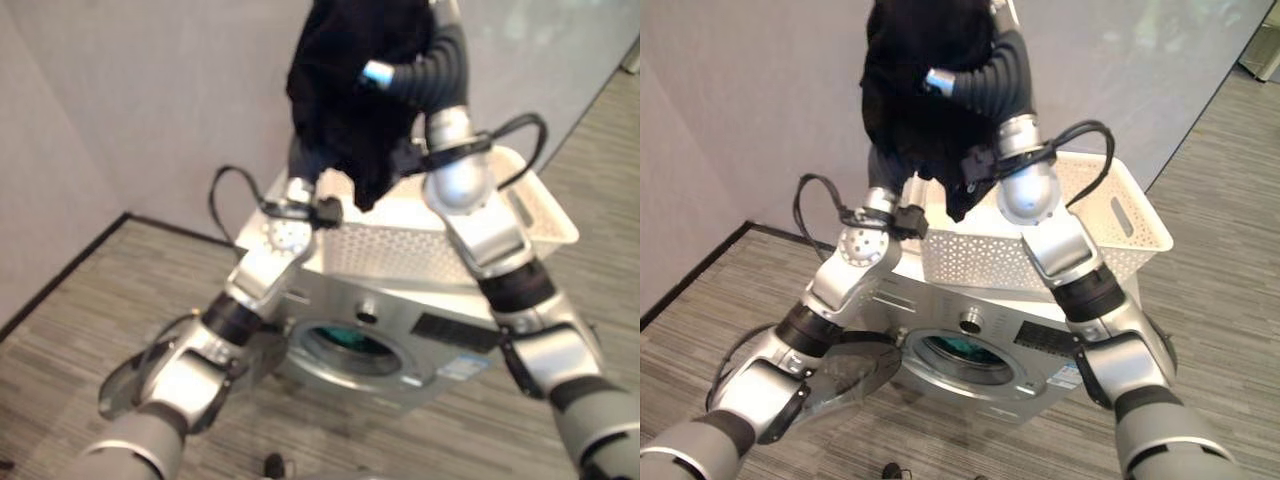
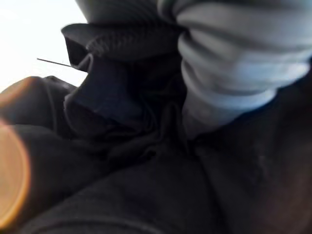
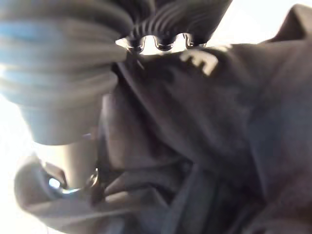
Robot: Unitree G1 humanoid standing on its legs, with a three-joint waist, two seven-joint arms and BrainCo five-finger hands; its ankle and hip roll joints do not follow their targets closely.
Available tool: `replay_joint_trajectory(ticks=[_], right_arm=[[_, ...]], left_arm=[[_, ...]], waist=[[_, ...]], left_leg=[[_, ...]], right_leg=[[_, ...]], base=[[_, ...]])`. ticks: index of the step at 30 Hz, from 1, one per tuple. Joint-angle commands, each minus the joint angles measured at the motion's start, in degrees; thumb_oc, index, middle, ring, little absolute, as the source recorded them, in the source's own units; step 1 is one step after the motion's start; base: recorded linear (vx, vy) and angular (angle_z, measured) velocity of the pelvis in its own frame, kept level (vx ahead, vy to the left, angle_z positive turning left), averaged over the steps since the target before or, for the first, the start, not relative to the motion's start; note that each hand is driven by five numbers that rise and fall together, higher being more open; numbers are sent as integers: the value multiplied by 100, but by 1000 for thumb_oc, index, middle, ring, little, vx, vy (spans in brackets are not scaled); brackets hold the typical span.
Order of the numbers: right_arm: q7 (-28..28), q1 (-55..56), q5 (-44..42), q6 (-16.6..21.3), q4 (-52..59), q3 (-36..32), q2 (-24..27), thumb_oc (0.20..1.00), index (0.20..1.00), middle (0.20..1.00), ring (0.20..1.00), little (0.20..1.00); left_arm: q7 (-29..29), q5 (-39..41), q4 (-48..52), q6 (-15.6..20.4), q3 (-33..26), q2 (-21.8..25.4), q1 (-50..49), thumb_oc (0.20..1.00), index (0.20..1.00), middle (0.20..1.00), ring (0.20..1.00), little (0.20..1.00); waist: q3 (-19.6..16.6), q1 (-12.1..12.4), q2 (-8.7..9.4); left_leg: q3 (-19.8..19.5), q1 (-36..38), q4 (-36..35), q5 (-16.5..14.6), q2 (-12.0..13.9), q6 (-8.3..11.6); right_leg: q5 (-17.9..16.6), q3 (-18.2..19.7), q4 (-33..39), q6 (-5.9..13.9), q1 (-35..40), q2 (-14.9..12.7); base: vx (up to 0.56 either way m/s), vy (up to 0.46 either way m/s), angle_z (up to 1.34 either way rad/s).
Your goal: Grab the laundry basket,head to the washer,open it,put in the laundry and shut it.
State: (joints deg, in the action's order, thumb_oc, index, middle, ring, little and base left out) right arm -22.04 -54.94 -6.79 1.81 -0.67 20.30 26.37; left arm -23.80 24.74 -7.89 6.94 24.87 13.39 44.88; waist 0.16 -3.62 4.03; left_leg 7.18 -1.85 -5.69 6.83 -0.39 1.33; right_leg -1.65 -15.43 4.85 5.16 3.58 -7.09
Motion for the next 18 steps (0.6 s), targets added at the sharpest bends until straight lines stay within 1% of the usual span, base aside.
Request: replay_joint_trajectory(ticks=[1,12,18], right_arm=[[-187,-259,86,296,268,-498,-54,1000,1000,1000,1000,1000],[-213,-284,62,282,208,-471,-55,1000,1000,1000,1000,1000],[-401,-190,176,338,256,-643,-84,1000,1000,1000,1000,1000]], left_arm=[[-157,-267,-182,355,-140,-64,561,200,200,200,200,200],[-185,-274,-251,354,-162,-88,571,200,200,200,200,200],[-296,-392,-195,378,-233,-6,603,200,200,200,200,200]], waist=[[-222,167,-90],[-232,168,-96],[-230,167,-126]], left_leg=[[101,652,69,-1124,121,52],[116,662,69,-1129,112,47],[107,668,69,-1138,110,46]], right_leg=[[252,-181,-508,240,-71,15],[246,-176,-513,243,-74,11],[249,-173,-508,245,-72,12]], base=[[0,0,0],[0,0,0],[0,0,0]])
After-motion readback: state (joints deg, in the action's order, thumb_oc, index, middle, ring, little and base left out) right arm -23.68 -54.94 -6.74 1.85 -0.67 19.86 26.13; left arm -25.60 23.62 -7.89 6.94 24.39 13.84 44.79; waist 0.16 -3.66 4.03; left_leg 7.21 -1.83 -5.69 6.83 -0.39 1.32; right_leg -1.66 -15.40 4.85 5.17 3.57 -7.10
